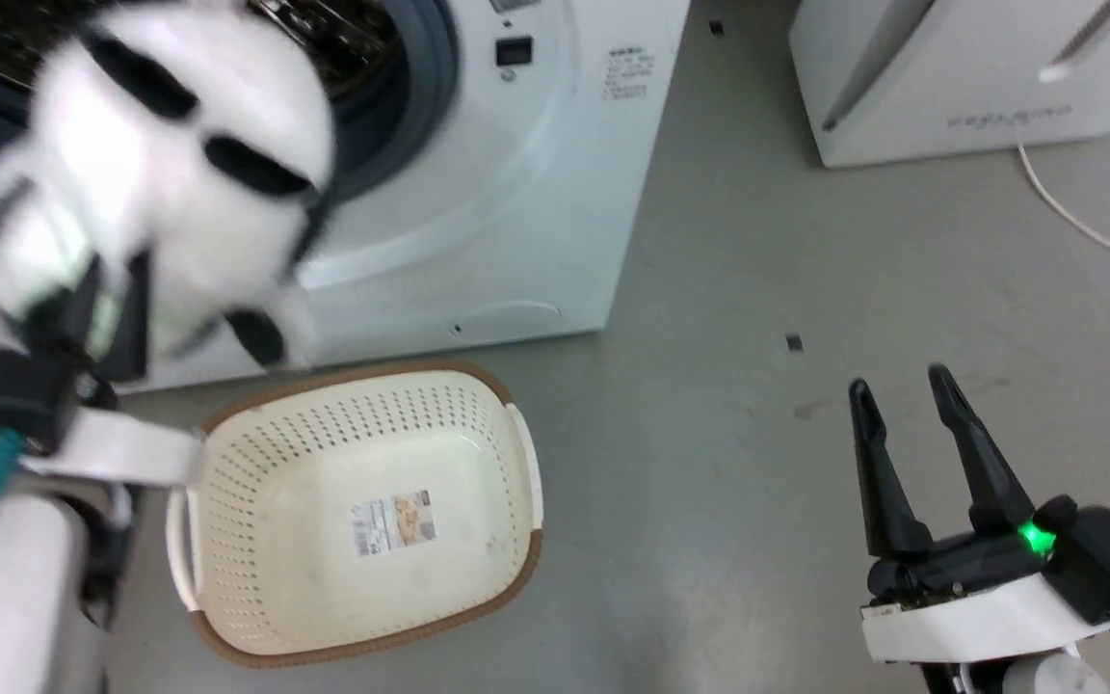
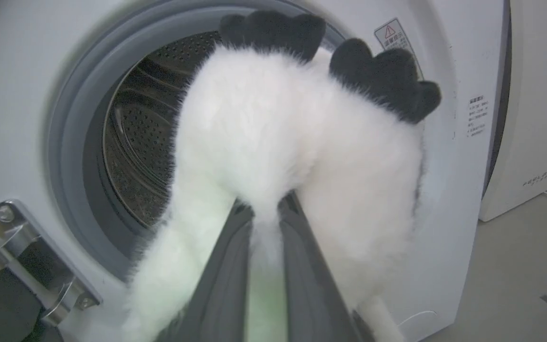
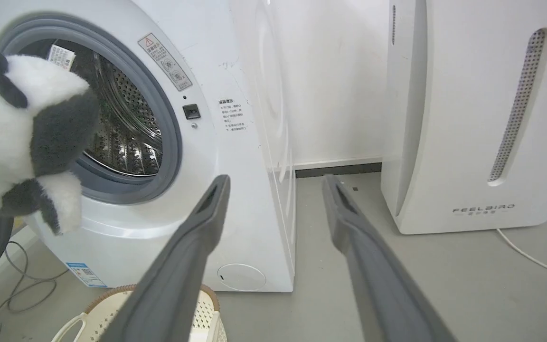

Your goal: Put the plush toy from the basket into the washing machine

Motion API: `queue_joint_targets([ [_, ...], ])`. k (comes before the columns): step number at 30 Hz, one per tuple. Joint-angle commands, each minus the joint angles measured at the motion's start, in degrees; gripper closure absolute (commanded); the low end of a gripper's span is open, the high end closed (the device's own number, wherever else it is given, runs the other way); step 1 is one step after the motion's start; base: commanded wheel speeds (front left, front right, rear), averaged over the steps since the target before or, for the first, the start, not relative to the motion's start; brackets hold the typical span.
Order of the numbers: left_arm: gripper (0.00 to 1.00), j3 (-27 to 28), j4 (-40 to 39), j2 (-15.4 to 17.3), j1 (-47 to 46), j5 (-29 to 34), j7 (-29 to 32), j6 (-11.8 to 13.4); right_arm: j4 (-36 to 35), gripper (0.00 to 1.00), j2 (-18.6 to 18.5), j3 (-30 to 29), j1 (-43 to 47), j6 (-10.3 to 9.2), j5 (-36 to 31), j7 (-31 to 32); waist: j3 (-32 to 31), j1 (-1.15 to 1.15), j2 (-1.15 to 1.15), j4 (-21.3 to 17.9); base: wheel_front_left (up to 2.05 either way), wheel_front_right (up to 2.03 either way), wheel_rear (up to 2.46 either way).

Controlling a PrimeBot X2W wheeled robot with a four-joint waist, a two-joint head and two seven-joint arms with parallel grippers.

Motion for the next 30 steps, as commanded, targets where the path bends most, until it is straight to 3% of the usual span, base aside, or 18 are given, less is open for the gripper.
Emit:
queue_joint_targets([
  [1, 1.00, 1.0, -0.5, 1.3, -3.4, -0.7, 0.4, -0.6, -0.9, 0.00, 0.0, 0.1, -1.4, -0.04, 0.5, -0.2, 4.2, 0.00, 0.00, -2.9, 0.00, 0.00, 0.00],
  [9, 1.00, 2.5, 3.0, 8.0, -21.6, -2.8, 8.1, -4.9, -3.9, 0.00, 0.0, 0.8, -4.9, -0.04, 2.4, -0.2, 14.7, 0.00, 0.00, -6.8, 0.00, 0.00, 0.00],
  [15, 1.00, 1.1, 11.4, 11.2, -36.9, -2.4, 11.6, -6.4, -4.5, 0.00, 0.0, 1.4, -7.3, -0.04, 4.1, -0.2, 21.2, 0.00, 0.00, -8.8, 0.00, 0.00, 0.00],
  [23, 1.00, -6.2, 23.1, 14.4, -56.9, 1.9, 14.0, -7.8, -4.8, 0.00, 0.0, 3.1, -10.0, -0.04, 6.3, -0.2, 27.5, 0.00, 0.00, -10.3, 0.00, 0.00, 0.00],
  [30, 1.00, -14.8, 33.8, 14.3, -68.2, 1.7, 18.4, -8.2, -4.9, 0.00, 0.0, 4.1, -11.0, -0.04, 6.8, -0.2, 30.5, 0.00, 0.00, -11.1, 0.00, 0.00, 0.00],
])
